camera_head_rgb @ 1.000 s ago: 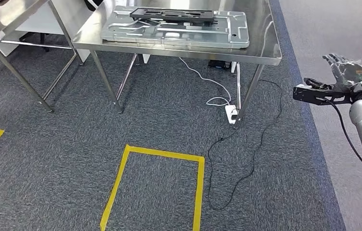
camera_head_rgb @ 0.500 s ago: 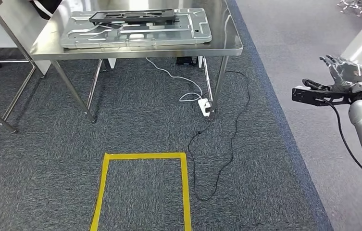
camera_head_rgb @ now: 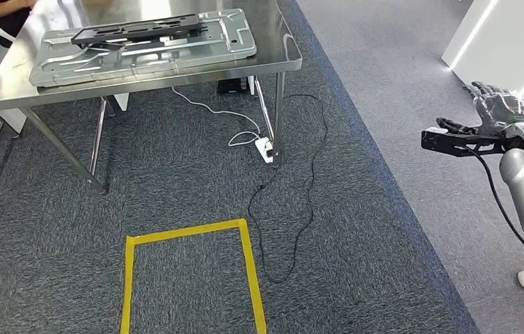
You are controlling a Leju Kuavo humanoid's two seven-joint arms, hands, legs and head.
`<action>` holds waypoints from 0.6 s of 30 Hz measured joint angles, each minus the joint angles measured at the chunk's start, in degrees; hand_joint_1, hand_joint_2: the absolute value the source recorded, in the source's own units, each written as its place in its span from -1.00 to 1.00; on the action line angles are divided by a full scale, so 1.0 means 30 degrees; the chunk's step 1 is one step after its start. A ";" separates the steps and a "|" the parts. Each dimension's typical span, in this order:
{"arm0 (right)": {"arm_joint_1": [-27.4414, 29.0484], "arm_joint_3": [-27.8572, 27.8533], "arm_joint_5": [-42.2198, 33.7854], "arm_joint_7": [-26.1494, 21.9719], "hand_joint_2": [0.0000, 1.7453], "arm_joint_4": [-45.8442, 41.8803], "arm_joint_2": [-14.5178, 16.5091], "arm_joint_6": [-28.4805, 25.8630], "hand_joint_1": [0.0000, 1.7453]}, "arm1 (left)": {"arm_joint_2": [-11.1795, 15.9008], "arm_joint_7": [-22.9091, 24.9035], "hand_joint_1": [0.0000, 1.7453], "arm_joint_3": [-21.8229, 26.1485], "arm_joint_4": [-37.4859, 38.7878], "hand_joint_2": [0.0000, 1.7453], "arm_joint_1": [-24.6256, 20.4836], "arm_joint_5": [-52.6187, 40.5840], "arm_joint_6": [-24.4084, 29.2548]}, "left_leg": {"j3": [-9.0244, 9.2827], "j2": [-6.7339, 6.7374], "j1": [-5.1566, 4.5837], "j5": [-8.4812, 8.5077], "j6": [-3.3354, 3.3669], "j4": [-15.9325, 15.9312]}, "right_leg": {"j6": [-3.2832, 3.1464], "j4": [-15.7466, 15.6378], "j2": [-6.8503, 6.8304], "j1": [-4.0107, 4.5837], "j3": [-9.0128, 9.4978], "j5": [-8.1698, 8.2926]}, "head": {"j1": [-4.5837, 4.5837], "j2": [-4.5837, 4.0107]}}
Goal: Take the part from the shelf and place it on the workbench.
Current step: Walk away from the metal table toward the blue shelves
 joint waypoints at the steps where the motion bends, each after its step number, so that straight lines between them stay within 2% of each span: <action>1: 0.0031 -0.0002 0.0060 0.0015 -1.00 -0.0133 -0.0014 0.0007 -1.00 | 0.0000 0.0011 -1.00 0.0000 0.0000 -1.00 0.0047 -0.0009 -0.0002 | -0.0415 -0.0407 0.0051 -0.0607 -0.0093 0.0969 | -0.0079 -0.0026 -0.0024 0.0000 -0.0021 0.0026 | -0.0002 0.0000; 2: 0.0052 -0.0002 0.0107 0.0042 -1.00 -0.0262 -0.0025 0.0018 -1.00 | 0.0002 0.0018 -1.00 0.0000 0.0000 -1.00 0.0101 -0.0016 -0.0002 | -0.0986 -0.0704 0.0075 -0.1284 -0.0150 0.2199 | -0.0132 -0.0031 -0.0049 0.0019 -0.0047 0.0037 | -0.0002 0.0000; 3: 0.0085 -0.0002 0.0142 0.0085 -1.00 -0.0366 -0.0024 0.0031 -1.00 | 0.0013 0.0020 -1.00 0.0000 0.0000 -1.00 0.0154 -0.0025 -0.0002 | -0.1573 -0.0820 0.0084 -0.1840 -0.0176 0.3452 | -0.0161 -0.0025 -0.0077 0.0043 -0.0071 0.0043 | -0.0004 0.0000; 4: 0.0129 -0.0002 0.0165 0.0140 -1.00 -0.0443 -0.0022 0.0044 -1.00 | 0.0026 0.0018 -1.00 -0.0002 0.0000 -1.00 0.0199 -0.0038 -0.0002 | -0.1987 -0.0848 0.0084 -0.2090 -0.0176 0.4331 | -0.0168 -0.0017 -0.0114 0.0068 -0.0086 0.0044 | -0.0004 0.0000; 5: 0.0167 -0.0002 0.0176 0.0196 -1.00 -0.0496 -0.0020 0.0055 -1.00 | 0.0036 0.0016 -1.00 -0.0004 0.0000 -1.00 0.0235 -0.0049 -0.0004 | -0.2086 -0.0848 0.0082 -0.1946 -0.0141 0.4519 | -0.0169 -0.0007 -0.0165 0.0092 -0.0089 0.0044 | -0.0006 0.0000; 6: 0.0190 -0.0002 0.0187 0.0240 -1.00 -0.0532 -0.0018 0.0062 -1.00 | 0.0046 0.0016 -1.00 -0.0005 0.0000 -1.00 0.0261 -0.0056 -0.0009 | -0.1844 -0.0834 0.0079 -0.1480 -0.0074 0.3995 | -0.0169 0.0001 -0.0222 0.0113 -0.0082 0.0044 | -0.0005 0.0000; 8: 0.0203 -0.0002 0.0195 0.0268 -1.00 -0.0616 -0.0018 0.0064 -1.00 | 0.0064 0.0009 -1.00 -0.0007 -0.0002 -1.00 0.0263 -0.0069 -0.0031 | -0.0599 -0.0516 0.0014 -0.0166 0.0201 0.1360 | -0.0162 0.0008 -0.0366 0.0158 -0.0038 0.0041 | -0.0005 0.0000; 10: 0.0205 -0.0002 0.0196 0.0268 -1.00 -0.0698 -0.0027 0.0064 -1.00 | 0.0100 -0.0006 -1.00 -0.0007 -0.0005 -1.00 0.0235 -0.0087 -0.0058 | 0.0255 -0.0174 -0.0116 0.0523 0.0425 -0.0563 | -0.0061 0.0006 -0.0525 0.0228 -0.0006 0.0046 | 0.0000 0.0000; 11: 0.0216 -0.0002 0.0198 0.0268 -1.00 -0.0723 -0.0029 0.0064 -1.00 | 0.0124 -0.0016 -1.00 -0.0009 -0.0007 -1.00 0.0226 -0.0102 -0.0069 | 0.0326 -0.0130 -0.0177 0.0567 0.0485 -0.0851 | 0.0027 -0.0014 -0.0618 0.0250 0.0005 0.0063 | 0.0004 0.0000; 13: 0.0241 -0.0002 0.0206 0.0268 -1.00 -0.0765 -0.0031 0.0062 -1.00 | 0.0149 -0.0031 -1.00 -0.0015 -0.0007 -1.00 0.0218 -0.0135 -0.0073 | 0.0332 -0.0433 -0.0161 0.0752 0.0606 -0.1015 | 0.0269 -0.0099 -0.0791 0.0238 0.0046 0.0109 | 0.0002 0.0000; 14: 0.0254 -0.0002 0.0211 0.0266 -1.00 -0.0792 -0.0038 0.0060 -1.00 | 0.0158 -0.0035 -1.00 -0.0020 -0.0007 -1.00 0.0221 -0.0157 -0.0075 | 0.0385 -0.0572 -0.0122 0.0896 0.0707 -0.1171 | 0.0375 -0.0026 -0.0711 0.0219 0.0032 0.0004 | 0.0005 0.0000; 16: 0.0268 -0.0002 0.0216 0.0268 -1.00 -0.0834 -0.0124 0.0057 -1.00 | 0.0158 -0.0037 -1.00 -0.0027 -0.0007 -1.00 0.0224 -0.0202 -0.0089 | 0.0480 -0.0812 -0.0037 0.1202 0.0925 -0.1459 | 0.0501 0.1074 -0.0264 0.0173 -0.0420 -0.0829 | 0.0009 0.0000; 18: 0.0361 -0.0002 0.0226 0.0273 -1.00 -0.0838 -0.0237 0.0060 -1.00 | 0.0160 -0.0038 -1.00 -0.0033 -0.0005 -1.00 0.0235 -0.0240 -0.0105 | 0.0396 -0.1094 -0.0062 0.1316 0.1032 -0.1478 | 0.0561 0.3438 0.0133 0.0171 -0.1441 -0.2070 | 0.0009 0.0000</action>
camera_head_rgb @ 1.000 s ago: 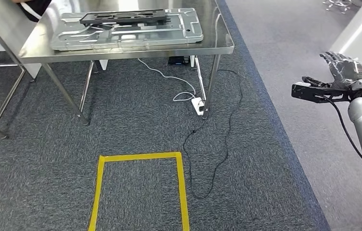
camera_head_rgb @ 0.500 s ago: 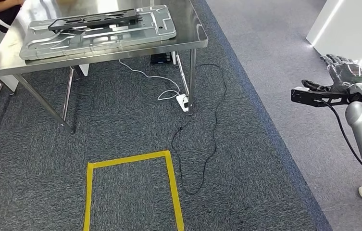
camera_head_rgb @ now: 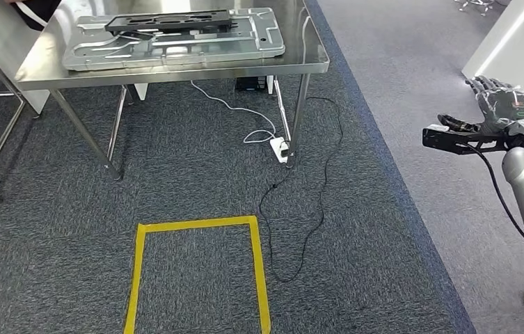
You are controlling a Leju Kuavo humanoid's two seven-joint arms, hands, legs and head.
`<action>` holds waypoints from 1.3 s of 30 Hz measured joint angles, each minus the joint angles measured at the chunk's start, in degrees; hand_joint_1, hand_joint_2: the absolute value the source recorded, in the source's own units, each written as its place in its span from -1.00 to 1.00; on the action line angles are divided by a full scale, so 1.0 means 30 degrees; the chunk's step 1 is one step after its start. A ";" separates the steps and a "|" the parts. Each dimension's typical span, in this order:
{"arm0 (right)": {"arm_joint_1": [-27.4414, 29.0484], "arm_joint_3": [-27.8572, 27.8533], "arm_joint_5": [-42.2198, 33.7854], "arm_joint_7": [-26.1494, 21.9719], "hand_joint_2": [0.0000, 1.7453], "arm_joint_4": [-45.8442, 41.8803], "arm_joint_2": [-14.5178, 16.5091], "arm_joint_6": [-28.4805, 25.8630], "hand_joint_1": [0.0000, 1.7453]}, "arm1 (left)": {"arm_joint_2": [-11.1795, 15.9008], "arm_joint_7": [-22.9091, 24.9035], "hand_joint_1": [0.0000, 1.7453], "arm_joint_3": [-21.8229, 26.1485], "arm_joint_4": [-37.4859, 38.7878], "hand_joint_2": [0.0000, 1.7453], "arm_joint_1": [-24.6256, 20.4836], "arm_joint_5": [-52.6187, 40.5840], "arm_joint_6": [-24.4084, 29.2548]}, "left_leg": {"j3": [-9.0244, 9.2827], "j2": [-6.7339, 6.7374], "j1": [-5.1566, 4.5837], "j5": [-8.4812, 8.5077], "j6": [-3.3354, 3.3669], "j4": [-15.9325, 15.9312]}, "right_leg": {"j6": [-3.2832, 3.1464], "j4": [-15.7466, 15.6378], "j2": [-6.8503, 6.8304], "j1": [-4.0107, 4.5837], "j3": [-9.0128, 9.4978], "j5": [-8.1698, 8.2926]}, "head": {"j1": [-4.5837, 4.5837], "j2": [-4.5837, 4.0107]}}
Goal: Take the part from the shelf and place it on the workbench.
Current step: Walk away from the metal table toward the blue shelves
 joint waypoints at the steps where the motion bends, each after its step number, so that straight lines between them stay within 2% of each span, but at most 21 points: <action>1: 0.0100 0.0000 -0.0002 0.0002 -1.00 -0.0002 -0.0031 0.0004 -1.00 | 0.0002 -0.0007 -1.00 -0.0002 0.0000 -1.00 0.0009 -0.0013 -0.0004 | -0.0038 -0.0181 -0.0008 0.0015 0.0007 0.0035 | 0.0034 0.1023 0.0069 0.0000 -0.0456 -0.0337 | 0.0002 0.0000; 3: 0.0291 0.0000 -0.0046 0.0002 -1.00 -0.0033 -0.0075 0.0015 -1.00 | 0.0004 -0.0027 -1.00 -0.0005 0.0000 -1.00 0.0023 -0.0038 -0.0011 | -0.0094 -0.0586 -0.0014 -0.0008 -0.0024 0.0183 | 0.0080 0.1169 0.0119 -0.0042 -0.0491 0.0066 | -0.0002 0.0000; 6: 0.0367 -0.0002 -0.0142 0.0002 -1.00 -0.0184 -0.0280 0.0040 -1.00 | -0.0002 -0.0056 -1.00 -0.0022 0.0005 -1.00 0.0009 -0.0051 -0.0057 | -0.0285 -0.1190 -0.0023 -0.0172 -0.0213 0.0614 | 0.0048 -0.2230 0.0899 -0.0169 0.1153 0.1604 | -0.0002 0.0000; 8: 0.0430 -0.0009 -0.0171 0.0005 -1.00 -0.0315 -0.0446 0.0073 -1.00 | 0.0000 -0.0078 -1.00 -0.0054 0.0002 -1.00 0.0001 -0.0055 -0.0071 | -0.0556 -0.1562 -0.0018 -0.0193 -0.0416 0.0790 | -0.0076 -0.3229 0.1323 -0.0153 0.1572 0.1720 | -0.0002 0.0000; 10: 0.0490 -0.0022 -0.0186 0.0009 -1.00 -0.0468 -0.0519 0.0106 -1.00 | 0.0004 -0.0100 -1.00 -0.0102 -0.0002 -1.00 0.0043 -0.0055 -0.0069 | -0.0729 -0.1882 -0.0004 -0.0110 -0.0631 0.0760 | -0.0271 -0.3301 0.1004 -0.0143 0.1545 0.1781 | -0.0005 0.0000; 11: 0.0497 -0.0031 -0.0193 0.0013 -1.00 -0.0557 -0.0532 0.0129 -1.00 | 0.0000 -0.0106 -1.00 -0.0118 0.0000 -1.00 0.0077 -0.0055 -0.0069 | -0.0788 -0.1778 -0.0009 -0.0160 -0.0727 0.0833 | -0.0390 -0.3383 0.0824 -0.0171 0.1574 0.1830 | -0.0009 0.0000; 13: 0.0514 -0.0062 -0.0206 0.0020 -1.00 -0.0714 -0.0583 0.0231 -1.00 | -0.0004 -0.0109 -1.00 -0.0133 0.0004 -1.00 0.0085 -0.0062 -0.0073 | -0.1314 -0.1000 -0.0021 -0.0884 -0.0931 0.1892 | -0.0644 -0.3544 0.0403 -0.0232 0.1644 0.1910 | -0.0029 0.0000; 15: 0.0540 -0.0097 -0.0211 0.0033 -1.00 -0.0814 -0.0655 0.0328 -1.00 | 0.0000 -0.0113 -1.00 -0.0147 0.0005 -1.00 0.0060 -0.0087 -0.0078 | -0.2437 -0.0222 0.0056 -0.2158 -0.1111 0.4262 | -0.0768 -0.3567 -0.0042 -0.0171 0.1642 0.1914 | -0.0042 0.0000; 17: 0.0572 -0.0108 -0.0211 0.0038 -1.00 -0.0847 -0.0681 0.0357 -1.00 | 0.0004 -0.0115 -1.00 -0.0158 0.0005 -1.00 0.0057 -0.0109 -0.0082 | -0.3261 -0.0059 0.0132 -0.2706 -0.1204 0.6012 | -0.0776 -0.3553 -0.0485 -0.0144 0.1626 0.1904 | -0.0042 0.0000; 19: 0.0603 -0.0113 -0.0211 0.0029 -1.00 -0.0893 -0.0687 0.0370 -1.00 | 0.0004 -0.0115 -1.00 -0.0162 0.0005 -1.00 0.0086 -0.0113 -0.0086 | -0.2699 0.0091 0.0154 -0.1906 -0.1167 0.4997 | -0.0764 -0.3539 -0.0911 -0.0124 0.1636 0.1896 | -0.0044 0.0000; 22: 0.0601 -0.0182 -0.0215 0.0024 -1.00 -0.1013 -0.0718 0.0384 -1.00 | 0.0038 -0.0124 -1.00 -0.0166 0.0002 -1.00 0.0068 -0.0131 -0.0086 | -0.0723 0.0930 0.0012 -0.0472 -0.0851 0.1233 | -0.0643 -0.3535 -0.1514 -0.0008 0.1720 0.1858 | -0.0038 0.0000; 23: 0.0593 -0.0204 -0.0217 0.0024 -1.00 -0.1047 -0.0734 0.0401 -1.00 | 0.0051 -0.0131 -1.00 -0.0168 0.0002 -1.00 0.0052 -0.0142 -0.0086 | -0.0503 0.1049 -0.0051 -0.0359 -0.0757 0.0713 | -0.0549 -0.3547 -0.1694 0.0032 0.1755 0.1853 | -0.0034 0.0000; 25: 0.0582 -0.0213 -0.0219 0.0024 -1.00 -0.1123 -0.0752 0.0446 -1.00 | 0.0058 -0.0142 -1.00 -0.0177 0.0005 -1.00 0.0053 -0.0155 -0.0084 | -0.0558 0.0727 -0.0113 -0.0278 -0.0607 0.0523 | -0.0302 -0.3657 -0.2048 0.0051 0.1863 0.1889 | -0.0036 0.0000; 26: 0.0581 -0.0224 -0.0219 0.0024 -1.00 -0.1167 -0.0756 0.0466 -1.00 | 0.0058 -0.0146 -1.00 -0.0186 0.0005 -1.00 0.0072 -0.0157 -0.0084 | -0.0492 0.0521 -0.0078 -0.0163 -0.0515 0.0392 | -0.0179 -0.3651 -0.1996 0.0011 0.1916 0.1849 | -0.0035 0.0000; 28: 0.0587 -0.0249 -0.0237 0.0027 -1.00 -0.1244 -0.0821 0.0501 -1.00 | 0.0053 -0.0164 -1.00 -0.0231 0.0005 -1.00 0.0093 -0.0167 -0.0097 | -0.0331 0.0155 0.0033 0.0120 -0.0291 0.0071 | -0.0028 -0.2940 -0.1185 -0.0059 0.1656 0.1259 | -0.0029 0.0000; 30: 0.0639 -0.0262 -0.0300 0.0038 -1.00 -0.1295 -0.0973 0.0588 -1.00 | 0.0047 -0.0204 -1.00 -0.0293 0.0005 -1.00 0.0083 -0.0197 -0.0131 | -0.0311 -0.0196 0.0081 0.0272 -0.0165 -0.0040 | 0.0018 -0.0788 -0.0173 -0.0058 0.0657 0.0036 | -0.0026 0.0000; 31: 0.0709 -0.0262 -0.0364 0.0046 -1.00 -0.1315 -0.1031 0.0636 -1.00 | 0.0047 -0.0233 -1.00 -0.0313 0.0005 -1.00 0.0080 -0.0213 -0.0157 | -0.0341 -0.0398 0.0069 0.0284 -0.0149 -0.0021 | 0.0036 0.0435 0.0031 -0.0036 0.0072 -0.0470 | -0.0025 0.0000; 33: 0.0913 -0.0262 -0.0530 0.0047 -1.00 -0.1399 -0.1098 0.0694 -1.00 | 0.0047 -0.0281 -1.00 -0.0330 0.0005 -1.00 0.0097 -0.0268 -0.0208 | -0.0367 -0.0859 0.0044 0.0270 -0.0156 0.0074 | 0.0059 0.1361 0.0145 -0.0031 -0.0411 -0.0461 | -0.0031 0.0000; 36: 0.1053 -0.0281 -0.0740 0.0062 -1.00 -0.1663 -0.1330 0.0754 -1.00 | 0.0040 -0.0302 -1.00 -0.0395 0.0005 -1.00 0.0113 -0.0414 -0.0270 | -0.0457 -0.1570 0.0035 0.0125 -0.0293 0.0413 | 0.0023 -0.1720 0.0714 -0.0123 0.1070 0.1238 | -0.0031 0.0000; 38: 0.1094 -0.0319 -0.0849 0.0089 -1.00 -0.1914 -0.1615 0.0832 -1.00 | 0.0033 -0.0310 -1.00 -0.0452 0.0004 -1.00 0.0115 -0.0499 -0.0295 | -0.0646 -0.1987 0.0023 0.0047 -0.0469 0.0643 | -0.0094 -0.3242 0.1173 -0.0109 0.1769 0.1618 | -0.0035 0.0000; 39: 0.1116 -0.0333 -0.0874 0.0105 -1.00 -0.2039 -0.1722 0.0876 -1.00 | 0.0033 -0.0313 -1.00 -0.0464 0.0004 -1.00 0.0138 -0.0528 -0.0301 | -0.0746 -0.2178 0.0029 0.0064 -0.0571 0.0669 | -0.0184 -0.3373 0.1196 -0.0062 0.1808 0.1529 | -0.0035 0.0000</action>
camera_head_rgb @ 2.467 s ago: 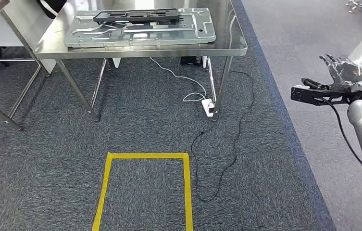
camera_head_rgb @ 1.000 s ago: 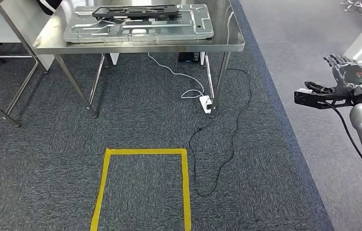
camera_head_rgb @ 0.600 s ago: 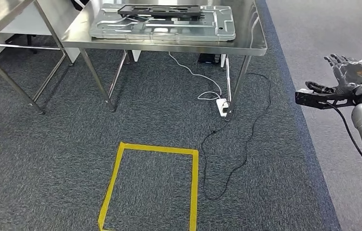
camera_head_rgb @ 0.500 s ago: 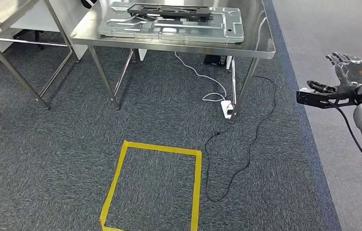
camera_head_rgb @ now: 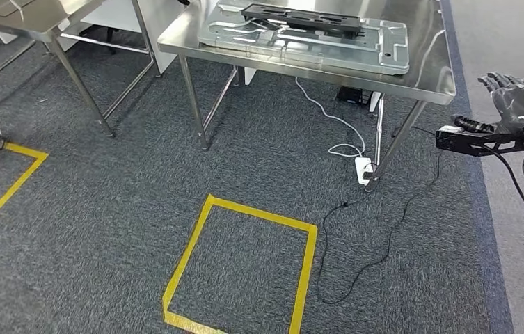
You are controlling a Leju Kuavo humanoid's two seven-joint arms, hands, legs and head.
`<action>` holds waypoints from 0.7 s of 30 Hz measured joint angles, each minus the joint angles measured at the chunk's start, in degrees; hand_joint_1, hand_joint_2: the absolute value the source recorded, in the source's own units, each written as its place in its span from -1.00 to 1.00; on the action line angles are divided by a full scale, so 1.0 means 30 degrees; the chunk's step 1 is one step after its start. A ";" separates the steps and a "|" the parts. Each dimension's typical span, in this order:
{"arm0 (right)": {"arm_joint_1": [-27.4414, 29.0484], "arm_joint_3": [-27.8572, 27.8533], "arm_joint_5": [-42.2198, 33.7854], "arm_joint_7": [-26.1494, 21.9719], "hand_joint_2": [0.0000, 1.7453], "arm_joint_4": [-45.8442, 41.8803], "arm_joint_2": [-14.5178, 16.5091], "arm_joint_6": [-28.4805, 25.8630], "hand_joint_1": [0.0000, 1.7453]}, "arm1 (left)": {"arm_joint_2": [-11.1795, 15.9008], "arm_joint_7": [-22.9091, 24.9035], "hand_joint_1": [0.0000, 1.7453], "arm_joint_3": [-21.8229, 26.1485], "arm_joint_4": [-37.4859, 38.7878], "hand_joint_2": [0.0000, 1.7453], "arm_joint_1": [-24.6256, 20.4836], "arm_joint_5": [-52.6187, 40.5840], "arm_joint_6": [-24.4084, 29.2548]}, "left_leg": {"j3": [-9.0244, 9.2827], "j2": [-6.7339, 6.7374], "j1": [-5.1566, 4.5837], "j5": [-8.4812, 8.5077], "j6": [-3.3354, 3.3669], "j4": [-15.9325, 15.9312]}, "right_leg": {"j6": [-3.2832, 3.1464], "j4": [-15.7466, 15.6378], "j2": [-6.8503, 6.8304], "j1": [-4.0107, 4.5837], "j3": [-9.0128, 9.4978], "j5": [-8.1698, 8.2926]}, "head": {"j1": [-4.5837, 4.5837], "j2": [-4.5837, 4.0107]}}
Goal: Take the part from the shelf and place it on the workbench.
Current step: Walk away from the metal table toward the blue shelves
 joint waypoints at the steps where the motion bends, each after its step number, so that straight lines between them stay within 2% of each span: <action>1: 0.0018 -0.0022 -0.0011 0.0013 -1.00 -0.0119 -0.0075 0.0029 -1.00 | 0.0000 -0.0002 -1.00 -0.0004 0.0000 -1.00 0.0036 -0.0025 0.0002 | -0.0092 -0.0188 0.0011 0.0040 -0.0097 -0.0013 | -0.0112 -0.0034 -0.0236 0.0027 -0.0010 0.0051 | 0.0000 0.0000; 2: 0.0020 -0.0042 -0.0013 0.0028 -1.00 -0.0235 -0.0111 0.0046 -1.00 | -0.0002 -0.0002 -1.00 -0.0006 0.0002 -1.00 0.0084 -0.0035 0.0005 | -0.0146 -0.0251 0.0024 0.0043 -0.0187 -0.0013 | -0.0232 -0.0073 -0.0450 0.0001 0.0011 0.0085 | 0.0000 0.0000; 3: 0.0022 -0.0064 -0.0013 0.0044 -1.00 -0.0345 -0.0130 0.0053 -1.00 | -0.0009 0.0000 -1.00 -0.0006 0.0002 -1.00 0.0117 -0.0037 0.0007 | -0.0251 -0.0001 -0.0007 -0.0091 -0.0273 0.0164 | -0.0387 -0.0133 -0.0649 -0.0036 0.0054 0.0110 | -0.0003 0.0000; 4: 0.0031 -0.0097 -0.0015 0.0057 -1.00 -0.0434 -0.0159 0.0053 -1.00 | -0.0016 0.0002 -1.00 -0.0006 0.0002 -1.00 0.0120 -0.0037 0.0009 | -0.0498 0.0464 -0.0039 -0.0423 -0.0357 0.0661 | -0.0533 -0.0200 -0.0860 -0.0070 0.0093 0.0135 | -0.0009 0.0000; 6: 0.0058 -0.0142 -0.0015 0.0102 -1.00 -0.0551 -0.0234 0.0053 -1.00 | -0.0025 -0.0002 -1.00 -0.0009 0.0002 -1.00 0.0074 -0.0040 0.0011 | -0.1541 0.1647 -0.0032 -0.1626 -0.0508 0.2859 | -0.0734 -0.0260 -0.1303 -0.0028 0.0128 0.0120 | -0.0023 0.0000; 7: 0.0068 -0.0157 -0.0013 0.0128 -1.00 -0.0571 -0.0270 0.0055 -1.00 | -0.0025 -0.0004 -1.00 -0.0011 0.0002 -1.00 0.0052 -0.0042 0.0011 | -0.2194 0.1961 0.0015 -0.2201 -0.0565 0.4177 | -0.0766 -0.0256 -0.1527 0.0010 0.0124 0.0107 | -0.0025 0.0000; 8: 0.0083 -0.0160 -0.0013 0.0153 -1.00 -0.0587 -0.0287 0.0058 -1.00 | -0.0025 -0.0005 -1.00 -0.0013 0.0002 -1.00 0.0047 -0.0042 0.0011 | -0.2689 0.2108 0.0057 -0.2520 -0.0598 0.5177 | -0.0778 -0.0252 -0.1761 0.0041 0.0127 0.0090 | -0.0027 0.0000; 9: 0.0104 -0.0162 -0.0013 0.0171 -1.00 -0.0607 -0.0289 0.0062 -1.00 | -0.0031 -0.0005 -1.00 -0.0013 0.0002 -1.00 0.0050 -0.0040 0.0011 | -0.2851 0.2159 0.0084 -0.2466 -0.0600 0.5500 | -0.0779 -0.0249 -0.1987 0.0065 0.0141 0.0073 | -0.0025 0.0000; 10: 0.0126 -0.0162 -0.0013 0.0171 -1.00 -0.0625 -0.0290 0.0064 -1.00 | -0.0035 -0.0005 -1.00 -0.0013 0.0002 -1.00 0.0063 -0.0038 0.0011 | -0.2596 0.2210 0.0093 -0.2053 -0.0563 0.5018 | -0.0777 -0.0247 -0.2205 0.0088 0.0172 0.0050 | -0.0025 0.0000; 11: 0.0148 -0.0168 -0.0026 0.0177 -1.00 -0.0649 -0.0297 0.0062 -1.00 | -0.0035 -0.0005 -1.00 -0.0013 0.0002 -1.00 0.0074 -0.0039 0.0013 | -0.1971 0.2385 0.0070 -0.1410 -0.0467 0.3842 | -0.0763 -0.0247 -0.2427 0.0120 0.0228 0.0017 | -0.0025 0.0000; 13: 0.0210 -0.0182 -0.0077 0.0190 -1.00 -0.0740 -0.0363 0.0053 -1.00 | -0.0002 -0.0011 -1.00 -0.0013 0.0000 -1.00 0.0066 -0.0048 0.0024 | -0.0538 0.3218 -0.0110 -0.0416 -0.0140 0.1102 | -0.0692 -0.0248 -0.2873 0.0212 0.0361 -0.0073 | -0.0023 0.0000; 14: 0.0248 -0.0190 -0.0117 0.0193 -1.00 -0.0800 -0.0411 0.0049 -1.00 | 0.0018 -0.0013 -1.00 -0.0015 0.0000 -1.00 0.0047 -0.0058 0.0029 | -0.0121 0.3516 -0.0211 -0.0208 0.0005 0.0266 | -0.0625 -0.0257 -0.3097 0.0258 0.0415 -0.0117 | -0.0023 0.0000; 15: 0.0297 -0.0191 -0.0153 0.0197 -1.00 -0.0862 -0.0449 0.0048 -1.00 | 0.0036 -0.0015 -1.00 -0.0017 0.0000 -1.00 0.0035 -0.0075 0.0033 | 0.0010 0.3622 -0.0297 -0.0191 0.0099 -0.0088 | -0.0544 -0.0275 -0.3319 0.0288 0.0462 -0.0148 | -0.0022 0.0000; 17: 0.0384 -0.0195 -0.0217 0.0200 -1.00 -0.0982 -0.0463 0.0044 -1.00 | 0.0046 -0.0013 -1.00 -0.0022 0.0002 -1.00 0.0045 -0.0129 0.0031 | 0.0043 0.3145 -0.0284 -0.0085 0.0214 -0.0270 | -0.0337 -0.0375 -0.3653 0.0293 0.0578 -0.0185 | -0.0023 0.0000; 18: 0.0444 -0.0200 -0.0241 0.0204 -1.00 -0.1032 -0.0458 0.0040 -1.00 | 0.0042 -0.0011 -1.00 -0.0026 0.0002 -1.00 0.0063 -0.0162 0.0024 | 0.0136 0.2903 -0.0229 0.0028 0.0280 -0.0447 | -0.0237 -0.0322 -0.3423 0.0255 0.0617 -0.0285 | -0.0020 0.0000; 19: 0.0519 -0.0208 -0.0262 0.0209 -1.00 -0.1084 -0.0484 0.0029 -1.00 | 0.0038 -0.0011 -1.00 -0.0031 0.0002 -1.00 0.0072 -0.0188 0.0017 | 0.0247 0.2686 -0.0162 0.0154 0.0365 -0.0629 | -0.0161 -0.0019 -0.2940 0.0211 0.0528 -0.0551 | -0.0020 0.0000; 21: 0.0763 -0.0219 -0.0326 0.0248 -1.00 -0.1177 -0.0718 -0.0003 -1.00 | 0.0022 -0.0007 -1.00 -0.0067 0.0002 -1.00 0.0063 -0.0219 -0.0024 | 0.0364 0.2249 -0.0082 0.0326 0.0485 -0.0836 | -0.0072 0.1731 -0.1650 0.0136 -0.0242 -0.1587 | -0.0009 0.0000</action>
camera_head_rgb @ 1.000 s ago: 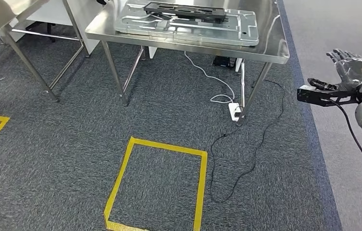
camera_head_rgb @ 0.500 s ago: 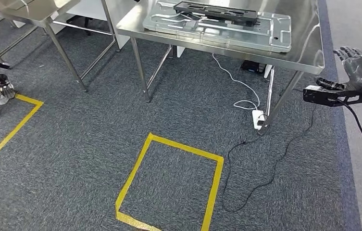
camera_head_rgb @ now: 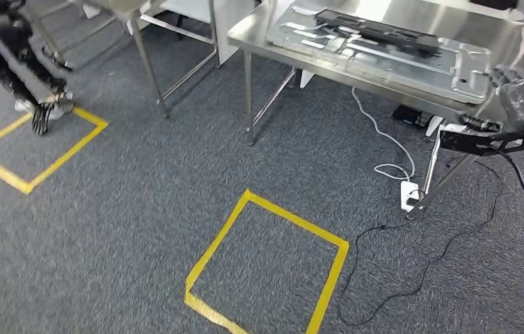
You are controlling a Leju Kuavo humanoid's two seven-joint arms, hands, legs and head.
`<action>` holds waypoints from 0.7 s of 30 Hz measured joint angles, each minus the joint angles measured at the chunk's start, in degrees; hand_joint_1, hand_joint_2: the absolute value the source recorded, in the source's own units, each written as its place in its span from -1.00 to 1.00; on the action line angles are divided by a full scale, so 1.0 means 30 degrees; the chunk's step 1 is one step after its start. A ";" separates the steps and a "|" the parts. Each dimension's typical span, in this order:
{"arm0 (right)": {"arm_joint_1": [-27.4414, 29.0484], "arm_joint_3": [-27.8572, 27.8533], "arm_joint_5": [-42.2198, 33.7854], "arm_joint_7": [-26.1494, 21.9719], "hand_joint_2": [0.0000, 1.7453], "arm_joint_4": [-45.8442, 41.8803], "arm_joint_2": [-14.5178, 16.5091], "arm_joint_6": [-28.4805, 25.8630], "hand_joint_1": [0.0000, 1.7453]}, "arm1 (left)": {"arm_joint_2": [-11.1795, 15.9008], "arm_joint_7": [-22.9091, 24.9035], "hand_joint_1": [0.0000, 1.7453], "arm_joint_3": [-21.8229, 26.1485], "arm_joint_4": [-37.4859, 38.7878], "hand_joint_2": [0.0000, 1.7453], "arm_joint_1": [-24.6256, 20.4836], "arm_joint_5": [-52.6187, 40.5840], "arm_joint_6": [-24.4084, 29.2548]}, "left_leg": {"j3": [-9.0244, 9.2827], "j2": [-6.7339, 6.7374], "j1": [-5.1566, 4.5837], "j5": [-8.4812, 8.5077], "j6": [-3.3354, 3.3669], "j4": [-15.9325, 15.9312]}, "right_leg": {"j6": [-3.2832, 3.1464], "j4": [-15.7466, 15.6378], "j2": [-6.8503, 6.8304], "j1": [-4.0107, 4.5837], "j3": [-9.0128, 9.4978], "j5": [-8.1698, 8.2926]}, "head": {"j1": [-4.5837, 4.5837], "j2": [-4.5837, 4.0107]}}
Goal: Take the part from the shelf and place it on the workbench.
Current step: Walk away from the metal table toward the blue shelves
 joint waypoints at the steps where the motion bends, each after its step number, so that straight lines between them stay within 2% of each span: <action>1: 0.0180 -0.0002 -0.0035 0.0020 -1.00 -0.0060 -0.0159 -0.0022 -1.00 | -0.0007 0.0000 -1.00 -0.0026 0.0000 -1.00 -0.0011 -0.0007 -0.0013 | -0.0008 -0.0236 0.0004 0.0017 0.0039 0.0009 | 0.0037 0.1232 0.0367 -0.0009 -0.0617 -0.0561 | -0.0002 0.0000; 2: 0.0395 -0.0002 -0.0066 0.0035 -1.00 -0.0128 -0.0298 -0.0042 -1.00 | -0.0015 0.0002 -1.00 -0.0051 0.0000 -1.00 -0.0018 -0.0014 -0.0025 | -0.0015 -0.0512 0.0004 0.0014 0.0053 0.0042 | 0.0091 0.2272 0.0536 -0.0015 -0.1173 -0.0889 | 0.0000 0.0000; 3: 0.0603 -0.0002 -0.0086 0.0037 -1.00 -0.0206 -0.0389 -0.0060 -1.00 | -0.0018 0.0002 -1.00 -0.0069 0.0000 -1.00 -0.0015 -0.0020 -0.0024 | -0.0016 -0.0791 0.0006 -0.0010 0.0047 0.0094 | 0.0147 0.2771 0.0595 -0.0042 -0.1490 -0.0860 | -0.0002 0.0000; 4: 0.0772 -0.0004 -0.0107 0.0035 -1.00 -0.0286 -0.0460 -0.0077 -1.00 | -0.0022 0.0002 -1.00 -0.0077 0.0000 -1.00 -0.0008 -0.0022 -0.0024 | -0.0020 -0.1070 0.0014 -0.0048 0.0018 0.0179 | 0.0200 0.2577 0.0616 -0.0091 -0.1484 -0.0467 | -0.0005 0.0000; 5: 0.0876 -0.0014 -0.0126 0.0033 -1.00 -0.0363 -0.0520 -0.0093 -1.00 | -0.0024 0.0004 -1.00 -0.0080 0.0000 -1.00 -0.0001 -0.0022 -0.0024 | -0.0027 -0.1339 0.0027 -0.0113 -0.0034 0.0304 | 0.0254 0.1690 0.0665 -0.0167 -0.1129 0.0211 | -0.0003 0.0000; 7: 0.0950 -0.0051 -0.0160 0.0037 -1.00 -0.0490 -0.0648 -0.0135 -1.00 | -0.0029 0.0007 -1.00 -0.0086 0.0000 -1.00 0.0008 -0.0022 -0.0022 | -0.0149 -0.1838 0.0045 -0.0298 -0.0221 0.0677 | 0.0321 -0.0592 0.1264 -0.0319 -0.0098 0.1224 | -0.0002 0.0000; 8: 0.1004 -0.0078 -0.0178 0.0039 -1.00 -0.0545 -0.0718 -0.0157 -1.00 | -0.0031 0.0016 -1.00 -0.0089 0.0000 -1.00 0.0004 -0.0024 -0.0018 | -0.0273 -0.2076 0.0049 -0.0357 -0.0335 0.0835 | 0.0291 -0.1293 0.1542 -0.0340 0.0218 0.1410 | -0.0002 0.0000; 9: 0.1065 -0.0109 -0.0197 0.0039 -1.00 -0.0601 -0.0774 -0.0175 -1.00 | -0.0031 0.0026 -1.00 -0.0093 0.0000 -1.00 0.0008 -0.0025 -0.0013 | -0.0404 -0.2292 0.0068 -0.0376 -0.0448 0.0939 | 0.0217 -0.1578 0.1730 -0.0314 0.0337 0.1371 | -0.0003 0.0000; 10: 0.1119 -0.0146 -0.0211 0.0039 -1.00 -0.0656 -0.0813 -0.0186 -1.00 | -0.0033 0.0037 -1.00 -0.0097 0.0000 -1.00 0.0017 -0.0027 -0.0005 | -0.0511 -0.2509 0.0086 -0.0343 -0.0556 0.0971 | 0.0110 -0.1595 0.1681 -0.0250 0.0315 0.1332 | -0.0003 0.0000; 11: 0.1171 -0.0199 -0.0226 0.0037 -1.00 -0.0729 -0.0838 -0.0197 -1.00 | -0.0040 0.0068 -1.00 -0.0099 0.0000 -1.00 0.0047 -0.0031 0.0002 | -0.0600 -0.2709 0.0108 -0.0305 -0.0660 0.0937 | -0.0035 -0.1597 0.1448 -0.0270 0.0308 0.1358 | -0.0011 0.0000; 12: 0.1204 -0.0262 -0.0239 0.0039 -1.00 -0.0818 -0.0846 -0.0208 -1.00 | -0.0053 0.0099 -1.00 -0.0099 0.0000 -1.00 0.0084 -0.0034 0.0009 | -0.0656 -0.2623 0.0118 -0.0332 -0.0748 0.1006 | -0.0170 -0.1665 0.1235 -0.0280 0.0347 0.1390 | -0.0009 0.0000; 13: 0.1302 -0.0349 -0.0253 0.0057 -1.00 -0.0933 -0.0869 -0.0228 -1.00 | -0.0069 0.0128 -1.00 -0.0099 0.0000 -1.00 0.0100 -0.0042 0.0018 | -0.0811 -0.2228 0.0096 -0.0516 -0.0835 0.1309 | -0.0321 -0.1745 0.1008 -0.0295 0.0412 0.1418 | -0.0013 0.0000; 14: 0.1460 -0.0455 -0.0268 0.0082 -1.00 -0.1055 -0.0927 -0.0252 -1.00 | -0.0082 0.0155 -1.00 -0.0099 0.0000 -1.00 0.0093 -0.0056 0.0029 | -0.1132 -0.1650 0.0077 -0.0884 -0.0908 0.1959 | -0.0460 -0.1825 0.0756 -0.0299 0.0486 0.1440 | -0.0013 0.0000; 15: 0.1655 -0.0577 -0.0281 0.0132 -1.00 -0.1175 -0.1009 -0.0275 -1.00 | -0.0091 0.0164 -1.00 -0.0099 0.0000 -1.00 0.0074 -0.0073 0.0038 | -0.1597 -0.0960 0.0081 -0.1397 -0.0964 0.2968 | -0.0559 -0.1864 0.0509 -0.0244 0.0540 0.1436 | -0.0015 0.0000; 16: 0.1879 -0.0707 -0.0282 0.0199 -1.00 -0.1279 -0.1086 -0.0301 -1.00 | -0.0095 0.0170 -1.00 -0.0099 0.0000 -1.00 0.0048 -0.0089 0.0046 | -0.2218 -0.0473 0.0099 -0.1958 -0.1016 0.4193 | -0.0632 -0.1873 0.0263 -0.0190 0.0569 0.1415 | -0.0018 0.0000; 17: 0.2083 -0.0818 -0.0277 0.0257 -1.00 -0.1348 -0.1143 -0.0321 -1.00 | -0.0095 0.0175 -1.00 -0.0099 0.0000 -1.00 0.0034 -0.0102 0.0049 | -0.2805 -0.0243 0.0136 -0.2367 -0.1046 0.5324 | -0.0667 -0.1867 0.0009 -0.0142 0.0580 0.1393 | -0.0014 0.0000; 18: 0.2273 -0.0911 -0.0259 0.0308 -1.00 -0.1401 -0.1166 -0.0342 -1.00 | -0.0100 0.0184 -1.00 -0.0099 0.0000 -1.00 0.0035 -0.0109 0.0051 | -0.3167 -0.0136 0.0165 -0.2493 -0.1051 0.6004 | -0.0683 -0.1862 -0.0228 -0.0101 0.0594 0.1366 | -0.0018 0.0000; 19: 0.2463 -0.0978 -0.0235 0.0336 -1.00 -0.1448 -0.1166 -0.0370 -1.00 | -0.0107 0.0193 -1.00 -0.0099 0.0000 -1.00 0.0047 -0.0115 0.0054 | -0.3182 -0.0085 0.0181 -0.2280 -0.1025 0.6001 | -0.0685 -0.1858 -0.0466 -0.0063 0.0617 0.1338 | -0.0016 0.0000; 20: 0.2640 -0.1034 -0.0202 0.0343 -1.00 -0.1488 -0.1166 -0.0404 -1.00 | -0.0115 0.0199 -1.00 -0.0099 0.0000 -1.00 0.0061 -0.0120 0.0062 | -0.2814 -0.0008 0.0174 -0.1777 -0.0956 0.5275 | -0.0682 -0.1857 -0.0697 -0.0027 0.0656 0.1305 | -0.0018 0.0000; 21: 0.2787 -0.1104 -0.0153 0.0345 -1.00 -0.1528 -0.1166 -0.0446 -1.00 | -0.0120 0.0204 -1.00 -0.0099 0.0000 -1.00 0.0068 -0.0126 0.0076 | -0.2138 0.0207 0.0129 -0.1139 -0.0831 0.4001 | -0.0670 -0.1858 -0.0912 0.0008 0.0711 0.1268 | -0.0020 0.0000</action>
